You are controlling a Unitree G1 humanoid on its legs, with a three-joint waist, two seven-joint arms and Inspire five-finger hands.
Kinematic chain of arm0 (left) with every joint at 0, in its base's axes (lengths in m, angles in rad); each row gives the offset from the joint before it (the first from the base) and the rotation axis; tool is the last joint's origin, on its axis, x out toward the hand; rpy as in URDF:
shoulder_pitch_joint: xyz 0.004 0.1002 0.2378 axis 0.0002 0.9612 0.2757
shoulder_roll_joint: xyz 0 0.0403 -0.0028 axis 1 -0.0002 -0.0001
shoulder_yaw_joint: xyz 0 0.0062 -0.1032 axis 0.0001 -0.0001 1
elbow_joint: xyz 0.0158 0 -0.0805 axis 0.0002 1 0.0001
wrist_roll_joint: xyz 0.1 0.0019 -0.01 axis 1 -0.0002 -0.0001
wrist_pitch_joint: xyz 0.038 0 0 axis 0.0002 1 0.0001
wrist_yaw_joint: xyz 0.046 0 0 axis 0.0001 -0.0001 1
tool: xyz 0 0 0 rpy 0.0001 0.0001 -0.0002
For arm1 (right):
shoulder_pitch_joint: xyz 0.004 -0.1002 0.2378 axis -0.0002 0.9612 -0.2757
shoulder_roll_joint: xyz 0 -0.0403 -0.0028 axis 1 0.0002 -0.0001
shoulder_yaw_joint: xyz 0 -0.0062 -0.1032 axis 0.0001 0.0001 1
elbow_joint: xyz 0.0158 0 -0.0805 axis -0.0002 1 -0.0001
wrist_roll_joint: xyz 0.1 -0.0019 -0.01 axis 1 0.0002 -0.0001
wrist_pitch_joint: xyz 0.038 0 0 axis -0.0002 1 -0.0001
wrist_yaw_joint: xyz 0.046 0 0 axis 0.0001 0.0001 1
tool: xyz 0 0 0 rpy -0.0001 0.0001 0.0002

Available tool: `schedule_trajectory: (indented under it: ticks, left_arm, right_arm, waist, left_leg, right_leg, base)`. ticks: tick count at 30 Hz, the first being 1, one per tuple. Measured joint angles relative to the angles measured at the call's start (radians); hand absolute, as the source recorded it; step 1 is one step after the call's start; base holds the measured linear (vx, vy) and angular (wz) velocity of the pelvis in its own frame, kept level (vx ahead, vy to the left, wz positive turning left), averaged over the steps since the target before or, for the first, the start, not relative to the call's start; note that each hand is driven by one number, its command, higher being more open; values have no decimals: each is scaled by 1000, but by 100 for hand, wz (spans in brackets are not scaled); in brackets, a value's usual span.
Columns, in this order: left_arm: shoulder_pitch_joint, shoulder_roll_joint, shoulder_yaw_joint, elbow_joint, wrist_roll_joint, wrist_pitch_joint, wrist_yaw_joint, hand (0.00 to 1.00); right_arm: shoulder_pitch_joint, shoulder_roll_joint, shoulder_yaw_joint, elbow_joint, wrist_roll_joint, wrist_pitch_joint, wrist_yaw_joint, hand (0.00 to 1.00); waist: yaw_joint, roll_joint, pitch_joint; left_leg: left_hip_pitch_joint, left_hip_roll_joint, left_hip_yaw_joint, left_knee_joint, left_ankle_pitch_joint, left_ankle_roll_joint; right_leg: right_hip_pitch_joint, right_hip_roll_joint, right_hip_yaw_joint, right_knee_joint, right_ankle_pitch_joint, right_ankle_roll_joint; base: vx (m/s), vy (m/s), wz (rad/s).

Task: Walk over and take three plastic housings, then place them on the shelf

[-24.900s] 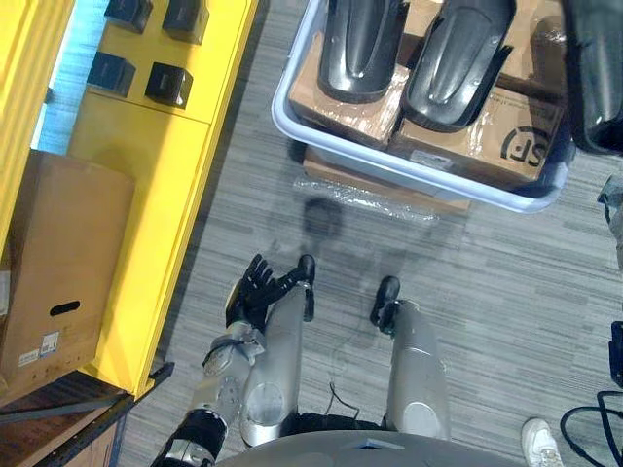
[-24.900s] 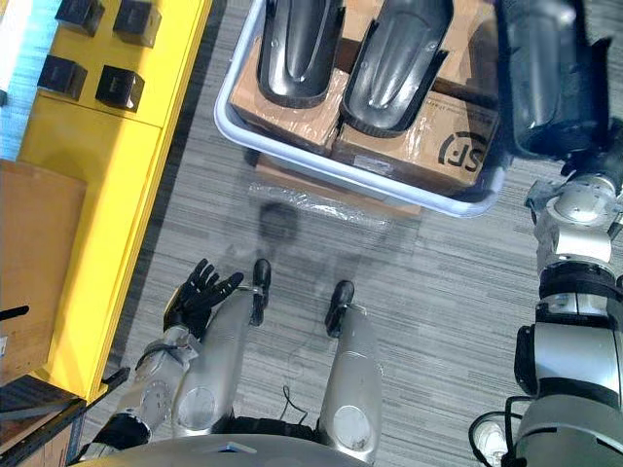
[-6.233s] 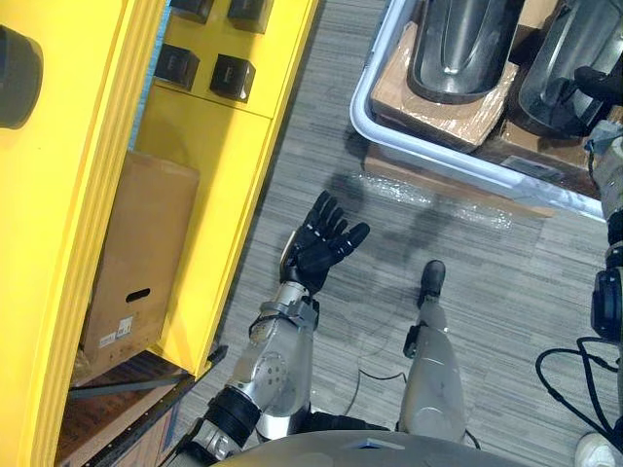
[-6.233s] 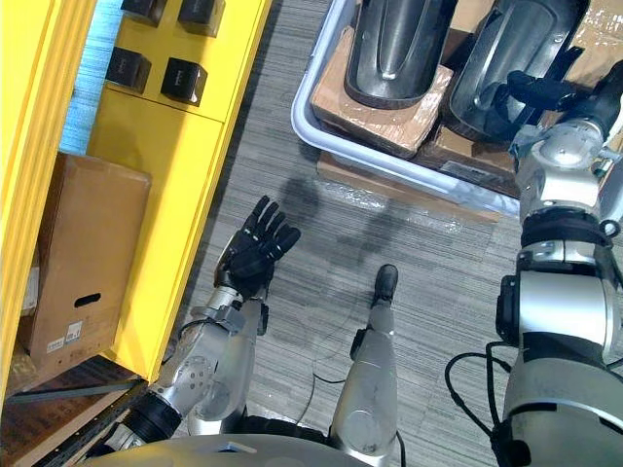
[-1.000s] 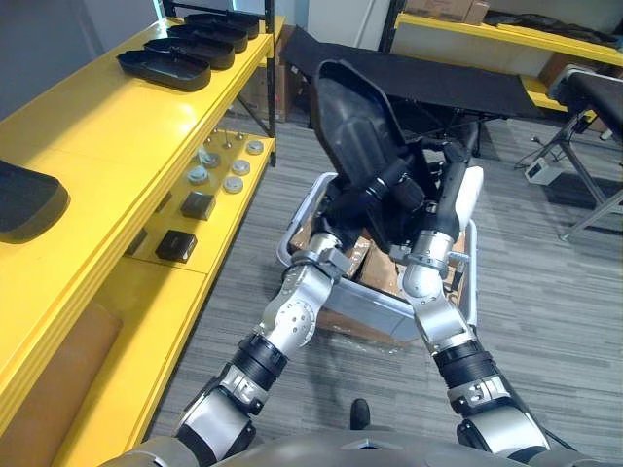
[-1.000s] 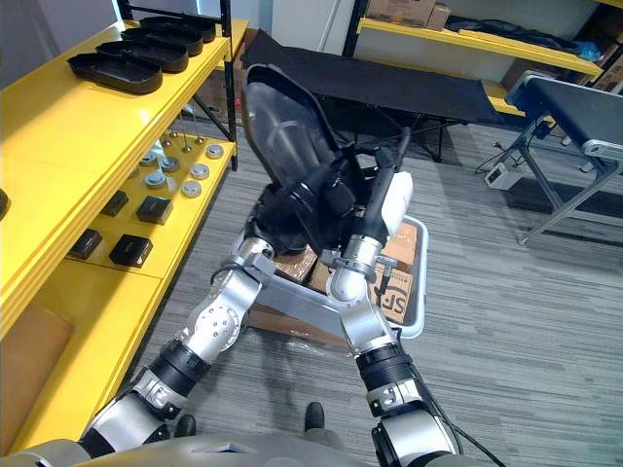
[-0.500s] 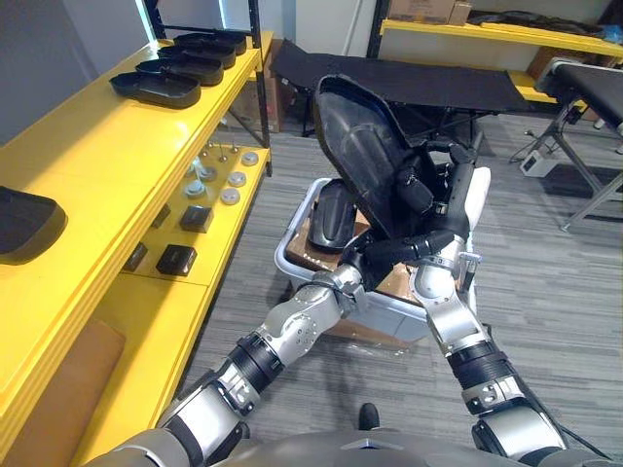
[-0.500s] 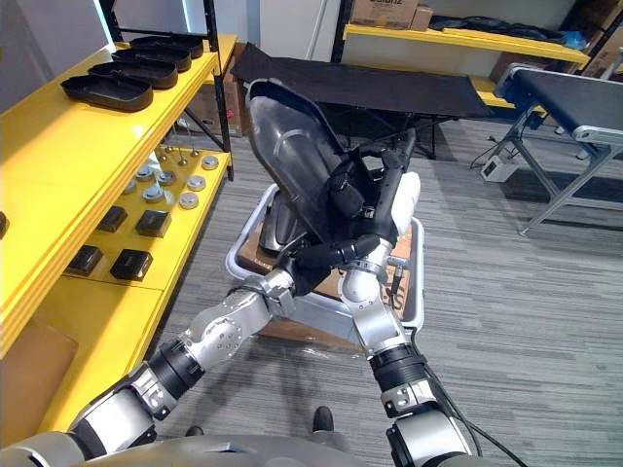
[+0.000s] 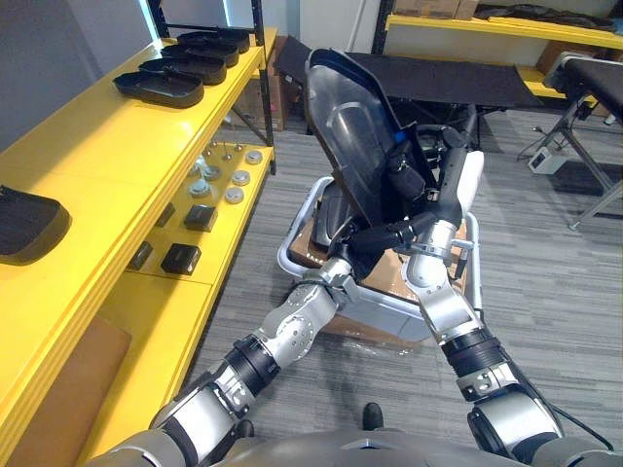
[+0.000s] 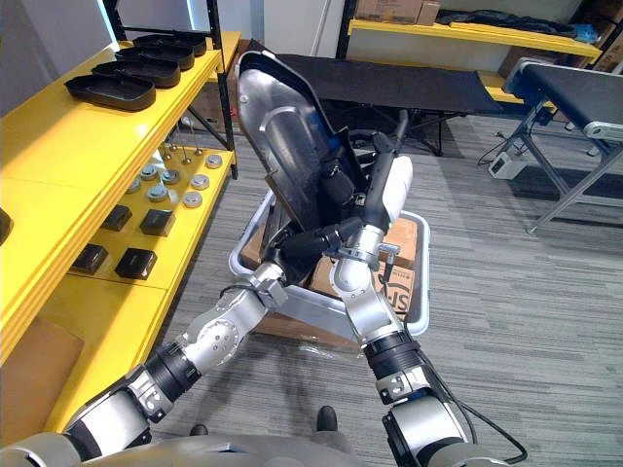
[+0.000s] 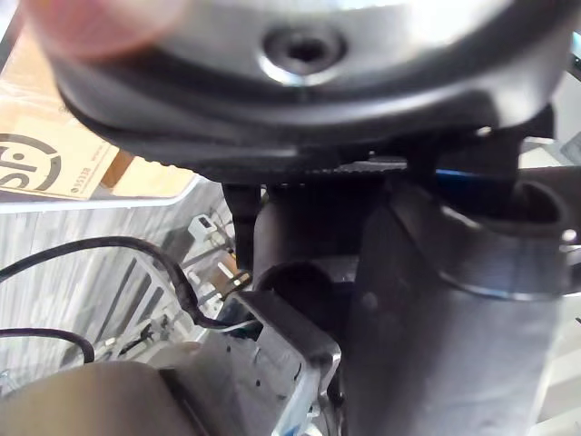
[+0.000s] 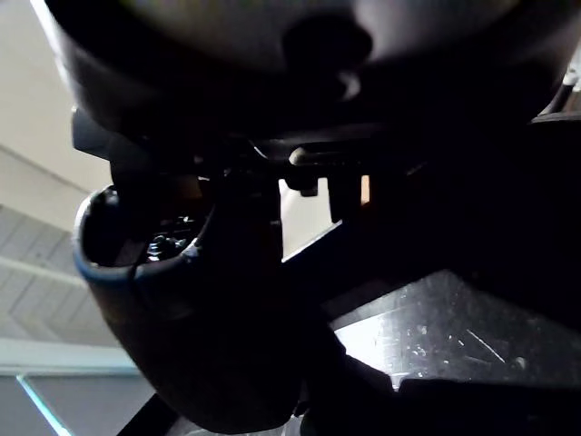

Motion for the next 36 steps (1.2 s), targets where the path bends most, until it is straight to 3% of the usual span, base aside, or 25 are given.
schedule_trajectory:
  ticks: [13, 17, 20, 26, 33, 36]
  left_arm:
    - [0, -6, -13, 0, -15, -1, 10, 100]
    - [3, -11, -25, 0, -14, -39, 35, 100]
    - [23, -24, -22, -13, 105, -72, 86, 100]
    - [38, -39, -3, -49, 365, -63, 179, 100]
    - [75, -40, 42, -83, 410, -20, 138, 100]
    - [75, -43, 66, -83, 389, -11, 91, 100]
  right_arm:
    - [11, 5, -4, 0, 0, -5, 0, 0]
    - [12, 7, -7, 2, 0, -5, 0, 0]
    - [13, 9, -12, 5, 1, -5, 0, 0]
    - [46, 8, -37, 14, 1, -5, -13, 0]
    - [60, 16, -45, 13, -8, -19, -27, 0]
    - [60, 16, -61, 10, -48, -53, -40, 0]
  waist:
    - [1, -5, 1]
    - [0, -12, 1]
    - [1, -18, 1]
    - [26, -24, 0]
    - [26, -31, 0]
    - [26, -36, 1]
  left_leg:
    - [2, 0, -6, 0, 0, 0]
    - [2, 1, -6, -1, 0, 0]
    - [3, 1, -6, -2, 0, 0]
    - [4, 1, -8, -3, 0, 0]
    - [13, 3, -7, -14, 3, 0]
    - [18, 10, -6, -20, 5, -1]
  right_leg:
    - [7, 0, -11, 0, -2, 0]
    - [7, -1, -11, 0, -2, 0]
    - [7, 0, -12, 0, -2, 0]
    - [10, 0, -13, 0, -2, 0]
    - [10, 2, -13, 0, -2, 1]
    - [12, 8, -12, 0, -3, 0]
  base:
    - [-3, -1, 1]
    - [0, 0, 0]
    - [0, 0, 0]
    - [0, 0, 0]
    - [0, 0, 0]
    - [0, 0, 0]
